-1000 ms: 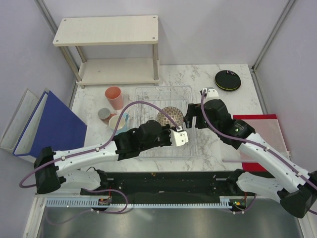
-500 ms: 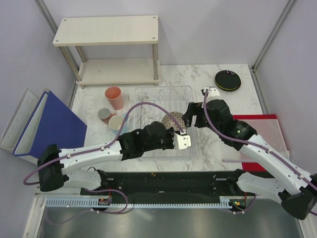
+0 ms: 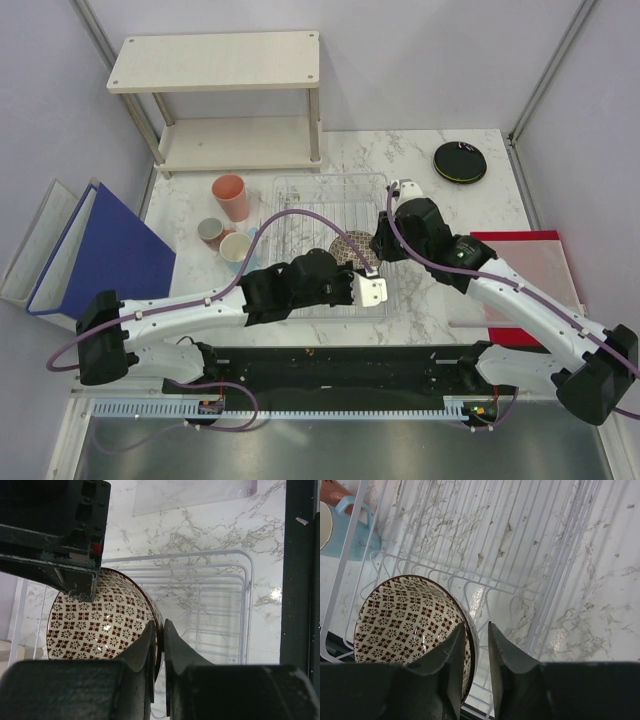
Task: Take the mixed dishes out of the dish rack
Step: Place the bowl at the center of the board.
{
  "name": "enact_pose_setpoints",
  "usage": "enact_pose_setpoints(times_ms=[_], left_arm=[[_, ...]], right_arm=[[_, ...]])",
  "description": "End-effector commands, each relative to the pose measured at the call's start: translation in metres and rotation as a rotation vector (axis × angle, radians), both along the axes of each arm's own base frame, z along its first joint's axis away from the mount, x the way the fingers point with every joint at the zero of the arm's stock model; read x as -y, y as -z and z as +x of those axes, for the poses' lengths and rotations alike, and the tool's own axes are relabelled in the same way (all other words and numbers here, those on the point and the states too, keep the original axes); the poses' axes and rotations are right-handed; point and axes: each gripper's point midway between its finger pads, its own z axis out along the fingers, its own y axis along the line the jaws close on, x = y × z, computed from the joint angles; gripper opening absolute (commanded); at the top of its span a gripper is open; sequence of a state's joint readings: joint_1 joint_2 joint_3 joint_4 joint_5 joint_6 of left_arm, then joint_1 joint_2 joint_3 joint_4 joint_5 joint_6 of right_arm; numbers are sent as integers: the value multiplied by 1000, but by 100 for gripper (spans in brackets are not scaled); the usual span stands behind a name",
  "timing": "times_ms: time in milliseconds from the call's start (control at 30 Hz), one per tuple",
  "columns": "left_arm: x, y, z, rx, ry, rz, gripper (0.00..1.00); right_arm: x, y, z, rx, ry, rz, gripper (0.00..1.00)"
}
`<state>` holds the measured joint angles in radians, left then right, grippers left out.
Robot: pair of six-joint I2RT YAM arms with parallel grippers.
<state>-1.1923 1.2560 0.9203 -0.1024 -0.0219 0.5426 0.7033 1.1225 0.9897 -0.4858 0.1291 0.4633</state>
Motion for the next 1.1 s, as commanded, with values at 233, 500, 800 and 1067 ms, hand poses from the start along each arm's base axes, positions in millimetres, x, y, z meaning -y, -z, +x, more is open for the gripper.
enact_pose_setpoints(times_ms=[233,500,800,1067], left_arm=[[12,-60,-4,70,6,-163,2],[-9,-76,29,82,-248,-179,52],[-41,-74,59,-21,-540,-271,99],[-73,-53,76,-311,-835,-356,99]], right_arm=[[1,12,-1,-28,-13,-41,0],[40,-26,18,116,195,-45,0],[97,-114,56,266,509,160,0],[177,-113,123,290,878,265,0]])
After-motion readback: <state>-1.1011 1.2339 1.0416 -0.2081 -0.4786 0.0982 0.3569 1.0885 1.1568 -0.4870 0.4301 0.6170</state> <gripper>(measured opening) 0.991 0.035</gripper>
